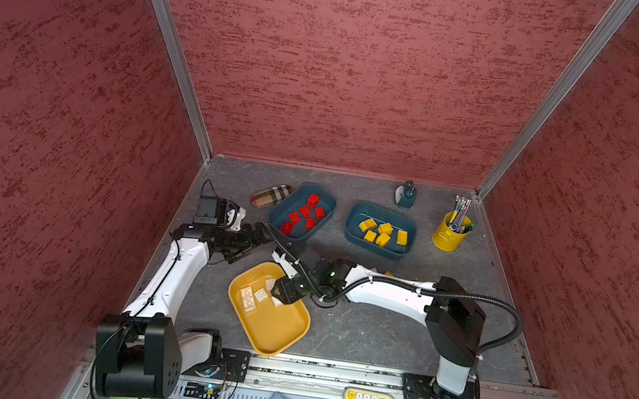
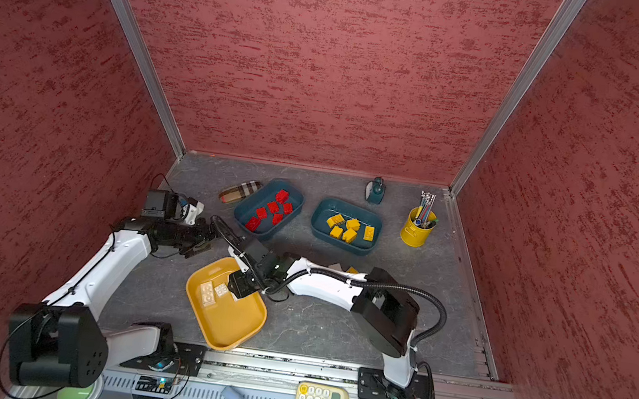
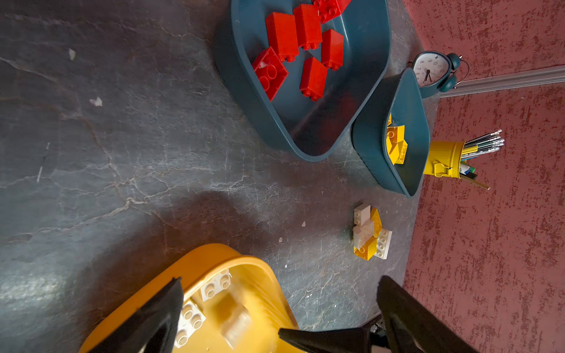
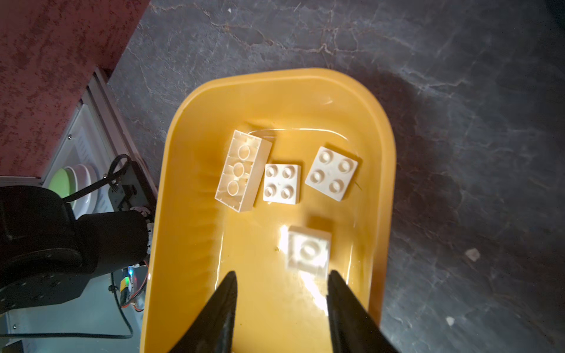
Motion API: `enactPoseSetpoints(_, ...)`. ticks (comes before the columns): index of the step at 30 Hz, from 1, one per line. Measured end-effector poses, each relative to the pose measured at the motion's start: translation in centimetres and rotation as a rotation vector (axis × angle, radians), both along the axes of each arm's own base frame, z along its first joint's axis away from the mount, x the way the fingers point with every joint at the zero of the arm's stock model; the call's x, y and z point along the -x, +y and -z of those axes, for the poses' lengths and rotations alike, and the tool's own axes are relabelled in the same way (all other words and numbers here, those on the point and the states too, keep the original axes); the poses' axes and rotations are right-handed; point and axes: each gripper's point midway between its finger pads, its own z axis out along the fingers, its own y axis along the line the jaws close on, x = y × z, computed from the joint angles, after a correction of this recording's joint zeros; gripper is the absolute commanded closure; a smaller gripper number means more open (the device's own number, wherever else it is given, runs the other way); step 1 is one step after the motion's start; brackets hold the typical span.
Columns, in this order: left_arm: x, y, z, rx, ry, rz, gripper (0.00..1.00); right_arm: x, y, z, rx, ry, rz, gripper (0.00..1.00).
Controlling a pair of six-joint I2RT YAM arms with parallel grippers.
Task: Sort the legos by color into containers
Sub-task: 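Carry the white brick with the right gripper and release it into the yellow tray, then move the right gripper back to the pile above a white brick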
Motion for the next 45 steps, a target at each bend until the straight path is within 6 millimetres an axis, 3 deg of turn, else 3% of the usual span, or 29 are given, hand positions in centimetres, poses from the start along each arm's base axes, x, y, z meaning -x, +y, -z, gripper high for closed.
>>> enactPoseSetpoints(6,0.1,0.1,-0.1,0.006,-0.006,-0.003,0.01,-0.9,-0.2,-0.8,-0.007,-0.019,0.024,0.32)
enactPoseSetpoints(10,0.2,0.0,-0.2,0.013,-0.007,0.001,0.01,-2.9,-2.9,-3.3,-0.007,-0.048,0.097,0.28)
enactPoseSetpoints(13,0.2,-0.2,-0.3,0.018,-0.007,0.008,0.01,-5.7,-7.2,-5.0,0.026,-0.078,0.21,0.27)
enactPoseSetpoints(16,0.3,-0.7,-0.3,0.02,-0.007,0.024,0.01,-8.2,-12.3,-5.1,0.094,-0.085,0.337,0.26)
enactPoseSetpoints(21,0.4,-1.8,-0.4,0.028,-0.01,0.051,0.01,-10.6,-20.5,-1.6,0.237,-0.006,0.545,0.24)
enactPoseSetpoints(24,0.4,-2.3,-0.5,0.029,-0.017,0.069,0.01,-11.0,-23.6,0.4,0.296,0.042,0.63,0.24)
enactPoseSetpoints(35,0.5,-3.0,-0.5,0.03,-0.019,0.09,0.01,-12.9,-27.2,4.9,0.418,0.096,0.702,0.18)
enactPoseSetpoints(45,0.2,-3.1,0.4,0.031,0.01,0.092,0.01,-12.9,-27.0,7.0,0.456,0.128,0.646,0.2)
